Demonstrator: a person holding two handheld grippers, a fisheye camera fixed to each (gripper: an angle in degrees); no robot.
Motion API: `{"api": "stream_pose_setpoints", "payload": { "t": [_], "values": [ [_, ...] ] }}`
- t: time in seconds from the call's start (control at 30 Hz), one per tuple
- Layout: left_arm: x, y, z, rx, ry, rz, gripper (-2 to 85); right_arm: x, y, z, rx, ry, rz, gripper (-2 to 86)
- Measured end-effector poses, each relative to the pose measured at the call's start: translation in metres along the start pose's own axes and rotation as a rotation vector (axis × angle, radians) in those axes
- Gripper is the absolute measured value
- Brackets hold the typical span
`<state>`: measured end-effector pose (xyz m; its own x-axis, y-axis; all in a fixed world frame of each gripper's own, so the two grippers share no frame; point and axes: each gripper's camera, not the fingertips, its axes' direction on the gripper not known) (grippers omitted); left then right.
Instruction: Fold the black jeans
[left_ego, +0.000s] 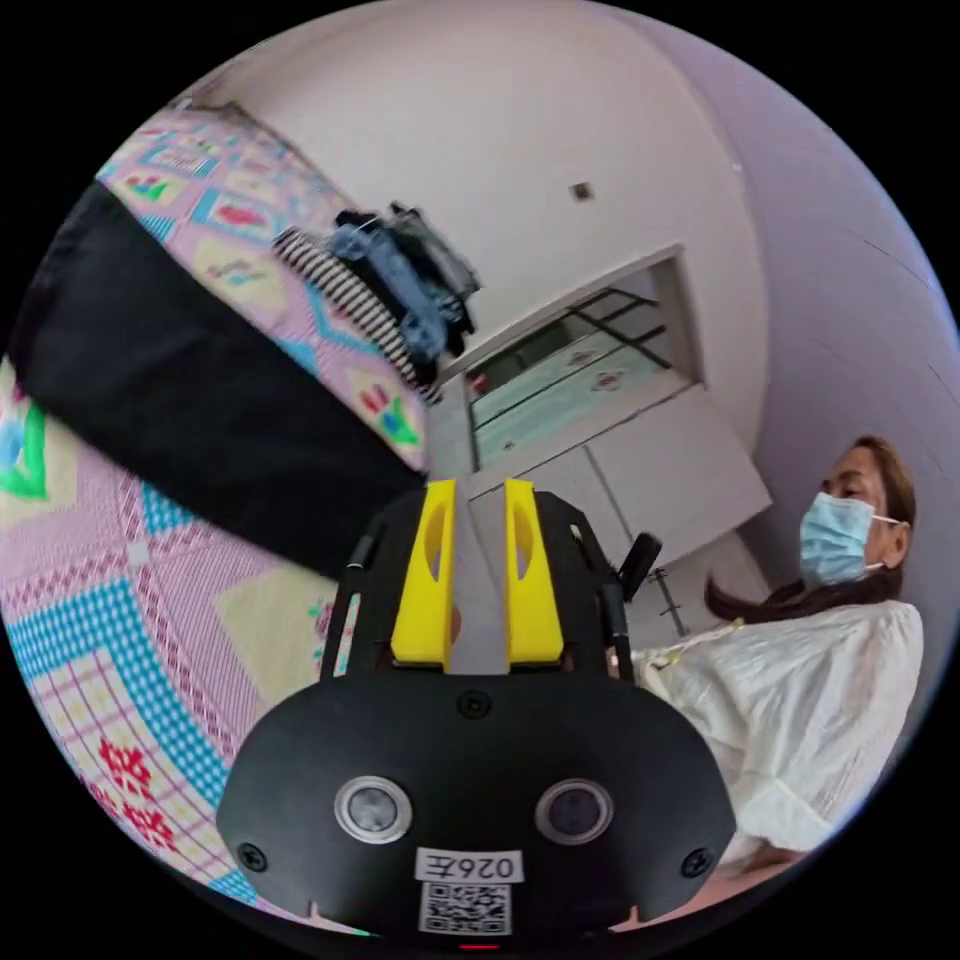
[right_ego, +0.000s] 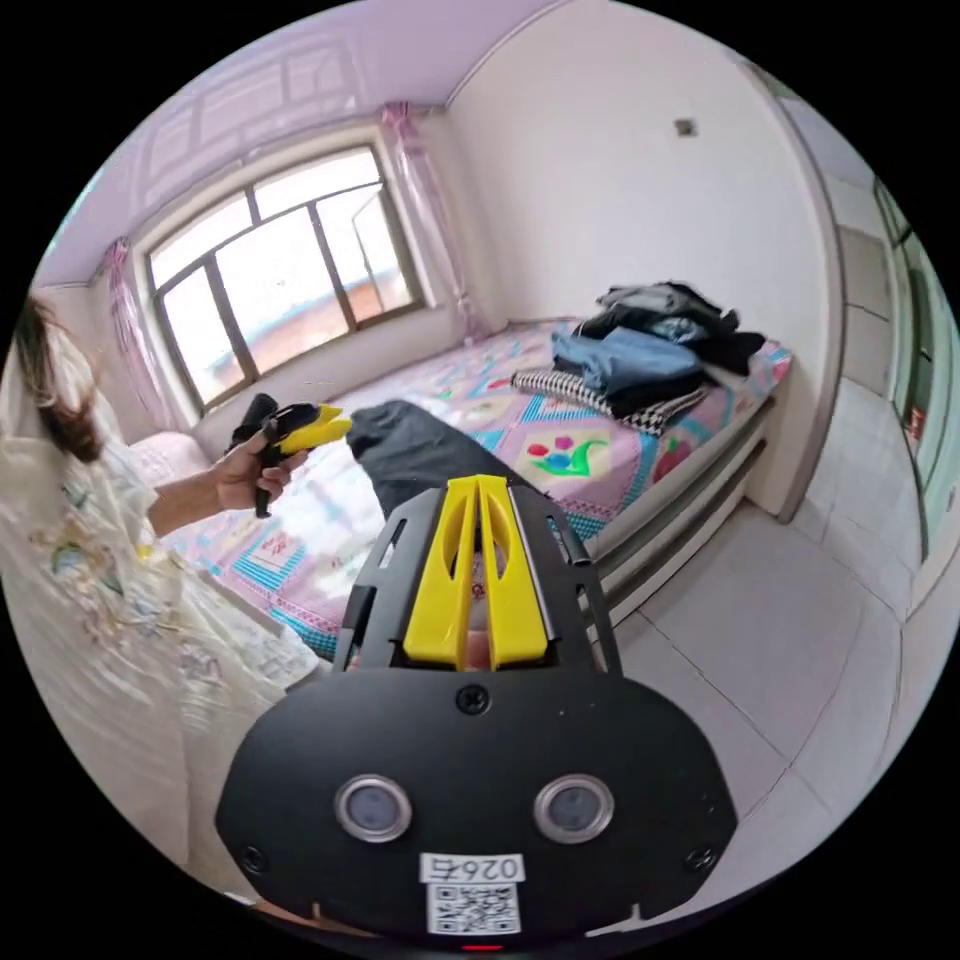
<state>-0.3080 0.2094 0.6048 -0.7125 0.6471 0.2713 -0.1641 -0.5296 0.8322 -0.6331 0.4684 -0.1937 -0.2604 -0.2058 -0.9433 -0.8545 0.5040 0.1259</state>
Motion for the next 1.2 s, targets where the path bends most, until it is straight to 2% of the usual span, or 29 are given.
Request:
{"api": "stream_pose_setpoints", "payload": {
  "t": [0.07, 0.17, 0.23, 0.4, 0.53, 0.7, 0.87, 0.97, 1.1, 1.2],
  "values": [
    [-0.016, 0.021, 0.024, -0.108, -0.131, -0.101, 10.0, 0.022, -0.034, 0.044, -0.109, -0.065, -0.021, -0.8],
    [-0.023, 0.042, 0.05, -0.142, -0.253, -0.191, 12.0, 0.043, -0.086, 0.103, -0.251, -0.109, -0.127, -0.4],
    [-0.025, 0.055, 0.061, -0.111, -0.265, -0.264, 13.9, 0.051, -0.111, 0.131, -0.315, -0.065, -0.181, 0.3],
    [-0.018, 0.083, 0.091, -0.097, -0.307, -0.387, 16.5, 0.059, -0.169, 0.177, -0.477, -0.102, -0.352, 2.2],
    [-0.013, 0.098, 0.117, -0.048, -0.308, -0.471, 17.1, 0.064, -0.197, 0.19, -0.562, -0.133, -0.47, 2.8],
    [-0.006, 0.109, 0.145, 0.049, -0.356, -0.569, 14.3, 0.085, -0.251, 0.193, -0.63, -0.269, -0.557, 3.1],
    [0.002, 0.114, 0.171, 0.032, -0.448, -0.687, 2.6, 0.097, -0.298, 0.199, -0.707, -0.382, -0.63, -0.3],
    [0.018, 0.118, 0.171, 0.122, -0.446, -0.685, 1.2, 0.105, -0.337, 0.197, -0.746, -0.435, -0.658, -1.3],
    [0.069, 0.119, 0.165, 0.303, -0.478, -0.557, 0.8, 0.135, -0.428, 0.158, -0.7, -0.706, -0.483, -1.5],
    [0.079, 0.139, 0.168, 0.352, -0.495, -0.561, 0.9, 0.154, -0.461, 0.153, -0.727, -0.611, -0.534, -1.4]
  ]
}}
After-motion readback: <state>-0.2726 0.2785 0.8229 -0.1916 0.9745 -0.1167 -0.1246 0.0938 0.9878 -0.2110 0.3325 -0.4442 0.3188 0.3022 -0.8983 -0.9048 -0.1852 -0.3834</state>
